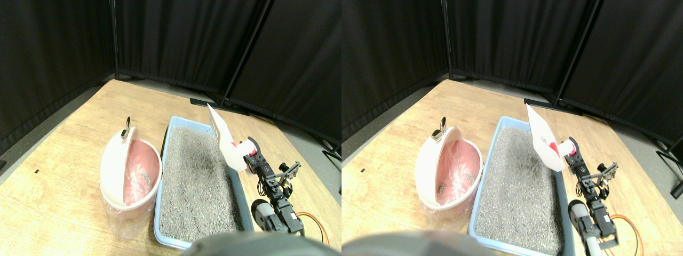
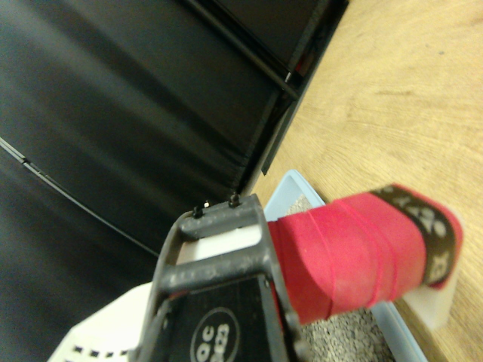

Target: Scoop (unimanual)

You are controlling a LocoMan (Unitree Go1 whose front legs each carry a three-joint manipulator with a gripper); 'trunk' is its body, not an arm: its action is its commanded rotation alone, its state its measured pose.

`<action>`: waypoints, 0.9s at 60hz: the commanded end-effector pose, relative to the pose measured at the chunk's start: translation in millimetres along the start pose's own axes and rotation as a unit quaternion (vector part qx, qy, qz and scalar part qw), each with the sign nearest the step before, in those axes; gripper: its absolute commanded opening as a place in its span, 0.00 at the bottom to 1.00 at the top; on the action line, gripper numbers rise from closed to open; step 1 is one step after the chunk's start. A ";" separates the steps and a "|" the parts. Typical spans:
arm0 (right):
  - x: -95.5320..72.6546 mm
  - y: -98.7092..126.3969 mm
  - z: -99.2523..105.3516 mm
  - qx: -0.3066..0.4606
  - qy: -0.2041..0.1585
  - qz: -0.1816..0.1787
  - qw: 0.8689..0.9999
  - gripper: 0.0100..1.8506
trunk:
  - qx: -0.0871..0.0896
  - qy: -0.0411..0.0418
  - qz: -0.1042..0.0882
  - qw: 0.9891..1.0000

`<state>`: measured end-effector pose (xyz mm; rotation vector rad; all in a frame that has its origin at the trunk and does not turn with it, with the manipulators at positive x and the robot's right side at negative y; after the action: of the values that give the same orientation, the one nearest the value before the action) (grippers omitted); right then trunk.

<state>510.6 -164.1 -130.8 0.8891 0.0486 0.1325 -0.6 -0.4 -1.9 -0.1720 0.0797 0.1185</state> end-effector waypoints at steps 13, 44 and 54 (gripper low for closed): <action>2.9 15.0 4.5 0.065 0.003 0.027 0.998 0.02 | -0.003 0.001 0.009 1.000; -1.2 11.0 6.1 0.066 0.015 0.028 0.997 0.02 | 0.001 0.002 0.007 1.000; -3.2 12.4 10.3 -0.068 -0.006 0.074 0.995 0.02 | 0.000 0.002 0.009 1.000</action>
<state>507.7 -164.9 -126.2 0.8079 0.0478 0.2113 -1.3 0.0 -2.0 -0.1699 0.0802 0.1198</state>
